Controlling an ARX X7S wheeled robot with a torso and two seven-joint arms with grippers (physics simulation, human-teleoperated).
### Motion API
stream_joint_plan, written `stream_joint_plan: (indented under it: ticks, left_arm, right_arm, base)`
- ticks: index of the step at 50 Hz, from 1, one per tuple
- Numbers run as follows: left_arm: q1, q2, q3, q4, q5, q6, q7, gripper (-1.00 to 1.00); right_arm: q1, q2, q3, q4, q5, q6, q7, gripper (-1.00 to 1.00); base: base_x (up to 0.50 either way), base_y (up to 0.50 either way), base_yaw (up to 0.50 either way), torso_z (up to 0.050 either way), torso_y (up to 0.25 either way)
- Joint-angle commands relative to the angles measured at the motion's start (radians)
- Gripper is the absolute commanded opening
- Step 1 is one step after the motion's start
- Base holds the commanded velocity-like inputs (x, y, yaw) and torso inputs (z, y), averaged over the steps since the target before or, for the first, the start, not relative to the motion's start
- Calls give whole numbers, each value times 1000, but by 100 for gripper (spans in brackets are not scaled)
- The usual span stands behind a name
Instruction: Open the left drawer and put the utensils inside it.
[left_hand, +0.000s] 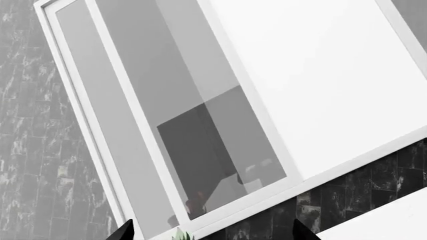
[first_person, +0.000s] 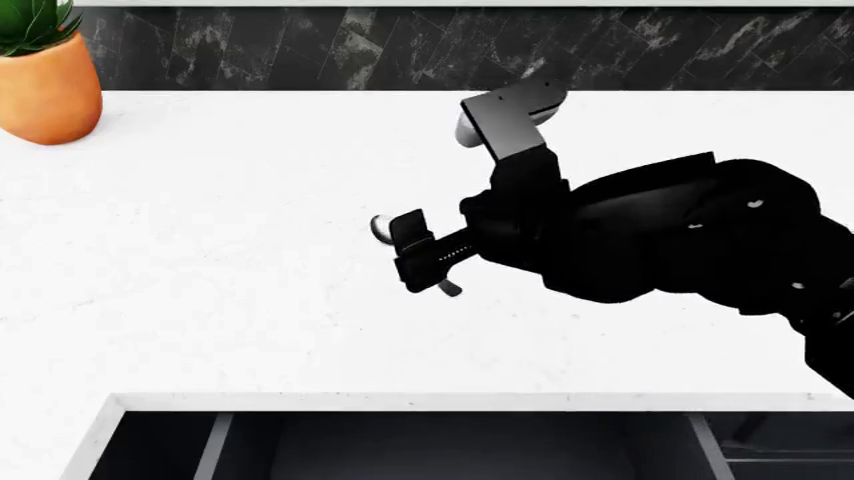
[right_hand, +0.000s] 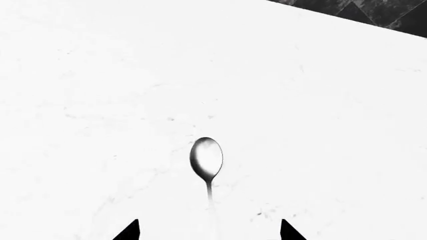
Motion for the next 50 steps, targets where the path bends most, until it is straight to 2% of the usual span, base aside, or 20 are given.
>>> stream_joint_plan:
  ticks: [1,21,50]
  left_arm:
    - [-2,0,2,0,0,0,0,100]
    - [-6,0,6,-2,-1,-1,-1,100]
    - [-12,0,13,-3,2,-1,2,100]
  right_arm:
    - [-24,2,-2,50,-21,-16,-47,100]
    - [-72,-40,-2,171,-56,-63,-132,100]
    - [-112,-108,-69,326,-116,-33,-227,100]
  base:
    - [0,0,0,0,0]
    - [0,0,0,0,0]
    - [0,0,0,0,0]
